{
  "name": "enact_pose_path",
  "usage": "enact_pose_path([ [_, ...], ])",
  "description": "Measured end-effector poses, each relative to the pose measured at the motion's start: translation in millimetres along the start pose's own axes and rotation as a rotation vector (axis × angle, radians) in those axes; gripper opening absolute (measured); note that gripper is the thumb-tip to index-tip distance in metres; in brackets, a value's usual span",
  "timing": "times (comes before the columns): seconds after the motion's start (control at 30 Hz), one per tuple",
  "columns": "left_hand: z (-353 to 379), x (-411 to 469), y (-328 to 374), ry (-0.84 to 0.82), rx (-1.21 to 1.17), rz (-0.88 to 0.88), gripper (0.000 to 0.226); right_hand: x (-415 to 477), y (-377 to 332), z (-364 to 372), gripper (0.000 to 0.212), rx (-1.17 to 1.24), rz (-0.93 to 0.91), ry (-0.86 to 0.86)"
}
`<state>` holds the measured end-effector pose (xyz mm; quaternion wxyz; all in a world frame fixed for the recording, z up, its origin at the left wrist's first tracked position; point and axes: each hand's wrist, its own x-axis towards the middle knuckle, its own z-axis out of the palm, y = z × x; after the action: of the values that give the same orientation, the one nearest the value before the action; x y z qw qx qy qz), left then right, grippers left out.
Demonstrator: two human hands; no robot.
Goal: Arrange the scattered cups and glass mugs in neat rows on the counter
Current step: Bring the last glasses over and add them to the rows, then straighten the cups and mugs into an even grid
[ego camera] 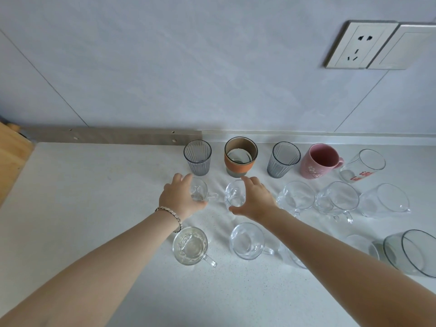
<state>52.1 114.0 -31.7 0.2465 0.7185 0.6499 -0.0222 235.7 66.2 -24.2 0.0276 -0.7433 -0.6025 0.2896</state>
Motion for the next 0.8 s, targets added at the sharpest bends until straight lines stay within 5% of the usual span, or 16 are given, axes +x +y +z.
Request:
enact_pose_path([
  [0.4, 1, -12, 8, -0.031, 0.067, -0.043, 0.085, -6, 3, 2, 0.097, -0.034, -0.02, -0.037],
  [0.5, -1, -19, 24, 0.093, 0.146, -0.012, 0.083, -17, 12, -8, 0.1, 0.013, -0.032, -0.017],
  [0.67, 11, -23, 82, 0.371, 0.057, 0.483, 0.059, -40, 77, -55, 0.069, -0.009, 0.008, 0.164],
  [0.8, 31, -26, 145, 0.081, 0.134, 0.772, 0.068, -50, 144, -85, 0.075, -0.111, 0.214, 0.09],
])
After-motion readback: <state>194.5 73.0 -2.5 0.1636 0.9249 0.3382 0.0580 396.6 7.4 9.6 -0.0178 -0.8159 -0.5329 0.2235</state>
